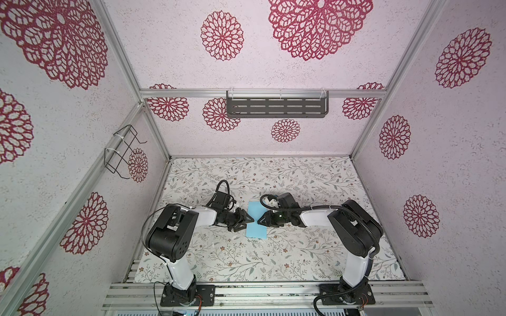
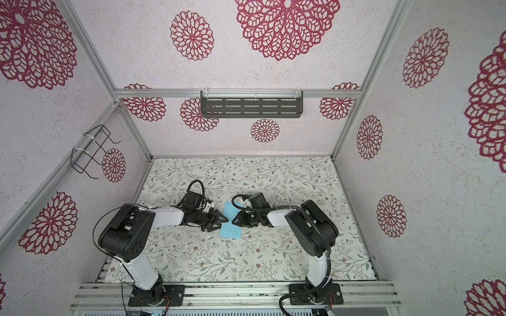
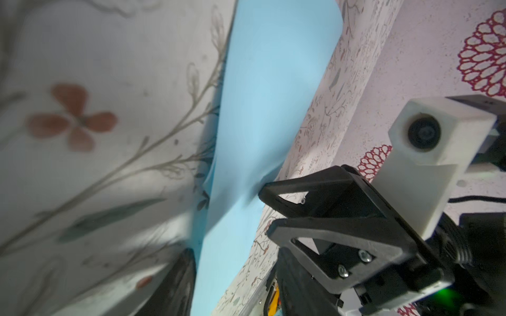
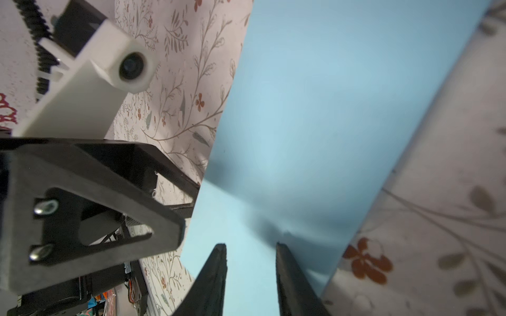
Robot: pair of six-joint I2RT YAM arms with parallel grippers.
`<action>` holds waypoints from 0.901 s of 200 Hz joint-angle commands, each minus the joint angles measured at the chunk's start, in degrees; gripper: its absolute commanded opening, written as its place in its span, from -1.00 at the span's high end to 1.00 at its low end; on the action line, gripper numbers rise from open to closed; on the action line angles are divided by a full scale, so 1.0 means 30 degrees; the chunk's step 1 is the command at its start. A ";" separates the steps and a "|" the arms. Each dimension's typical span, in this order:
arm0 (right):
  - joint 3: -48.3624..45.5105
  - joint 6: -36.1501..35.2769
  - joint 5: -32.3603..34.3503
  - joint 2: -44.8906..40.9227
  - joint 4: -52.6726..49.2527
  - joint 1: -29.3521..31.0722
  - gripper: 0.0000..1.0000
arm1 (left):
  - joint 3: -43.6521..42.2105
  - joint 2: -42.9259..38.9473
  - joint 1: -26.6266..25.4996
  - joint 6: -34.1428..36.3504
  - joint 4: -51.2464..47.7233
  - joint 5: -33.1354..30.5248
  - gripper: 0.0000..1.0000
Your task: Fold a paper plane with a square sheet of paper (pick it up from the middle)
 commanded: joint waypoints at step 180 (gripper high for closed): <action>-0.0988 -0.6537 0.4191 -0.4694 -0.0598 0.0648 -0.26 | 0.0290 -0.0442 -0.0011 -0.2898 -0.0230 -0.0642 1.00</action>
